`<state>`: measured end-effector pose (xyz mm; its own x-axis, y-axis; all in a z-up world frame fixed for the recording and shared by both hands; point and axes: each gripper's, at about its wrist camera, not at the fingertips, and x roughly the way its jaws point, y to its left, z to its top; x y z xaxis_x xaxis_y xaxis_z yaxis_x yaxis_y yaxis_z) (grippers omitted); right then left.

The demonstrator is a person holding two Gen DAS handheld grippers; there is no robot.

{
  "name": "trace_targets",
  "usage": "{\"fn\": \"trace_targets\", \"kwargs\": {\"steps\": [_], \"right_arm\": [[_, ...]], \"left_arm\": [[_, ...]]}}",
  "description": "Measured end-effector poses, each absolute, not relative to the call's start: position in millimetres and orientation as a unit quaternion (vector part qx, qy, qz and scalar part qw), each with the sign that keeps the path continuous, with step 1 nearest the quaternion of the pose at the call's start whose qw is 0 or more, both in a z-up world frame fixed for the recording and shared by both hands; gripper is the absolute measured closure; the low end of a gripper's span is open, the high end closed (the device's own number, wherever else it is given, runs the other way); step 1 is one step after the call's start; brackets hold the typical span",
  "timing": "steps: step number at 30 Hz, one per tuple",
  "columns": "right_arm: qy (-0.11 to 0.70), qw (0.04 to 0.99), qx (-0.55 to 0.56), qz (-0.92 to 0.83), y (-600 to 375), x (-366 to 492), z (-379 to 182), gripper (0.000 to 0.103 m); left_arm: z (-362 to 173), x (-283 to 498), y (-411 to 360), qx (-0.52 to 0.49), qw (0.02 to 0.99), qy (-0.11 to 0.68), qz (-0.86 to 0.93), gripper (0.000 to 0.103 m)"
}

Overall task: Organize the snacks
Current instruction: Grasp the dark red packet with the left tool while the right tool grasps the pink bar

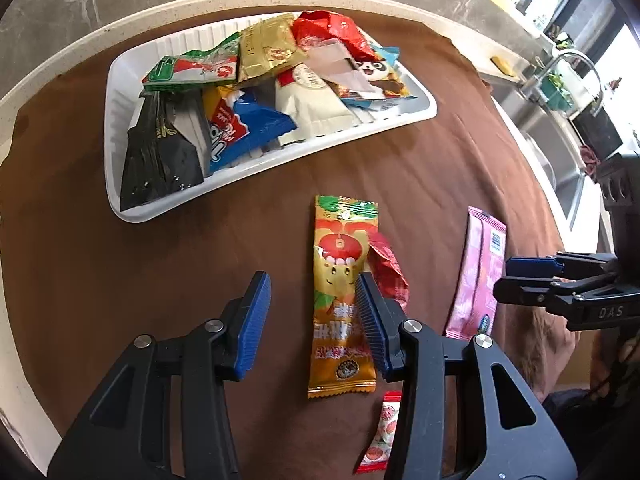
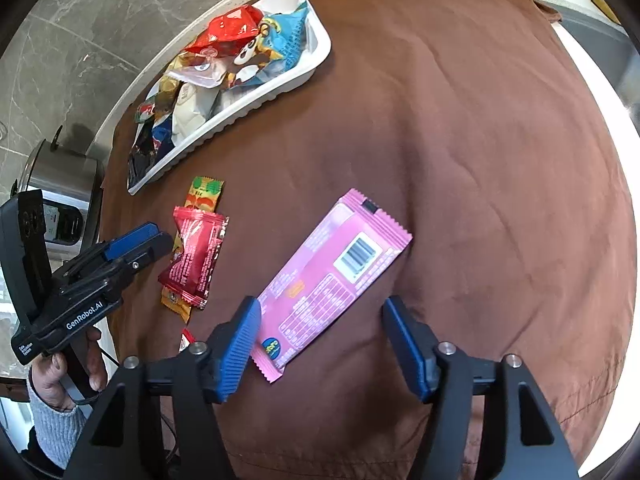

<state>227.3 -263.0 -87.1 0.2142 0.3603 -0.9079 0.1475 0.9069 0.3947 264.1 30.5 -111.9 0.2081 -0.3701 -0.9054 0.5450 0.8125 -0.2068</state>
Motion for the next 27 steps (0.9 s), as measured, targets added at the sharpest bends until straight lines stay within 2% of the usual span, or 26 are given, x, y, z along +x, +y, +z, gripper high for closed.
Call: {"fn": "trace_targets", "kwargs": {"steps": [9, 20, 24, 27], "right_arm": [[0.626, 0.754, 0.185, 0.068, -249.3, 225.9, -89.3, 0.033], [0.614, 0.776, 0.130, 0.062, -220.5, 235.7, -90.5, 0.031], [0.604, 0.789, 0.097, 0.060, -208.6, 238.5, -90.7, 0.035], [0.594, 0.799, 0.072, 0.058, -204.7, 239.8, -91.1, 0.043]], "left_arm": [[-97.6, 242.9, 5.6, 0.111, 0.758, 0.540, -0.348, 0.061], [-108.8, 225.5, -30.2, 0.175, 0.752, 0.523, -0.362, 0.061], [-116.6, 224.6, -36.1, 0.183, 0.751, 0.524, -0.357, 0.063], [-118.6, 220.8, -37.4, 0.193, 0.755, 0.517, -0.354, 0.069]]}}
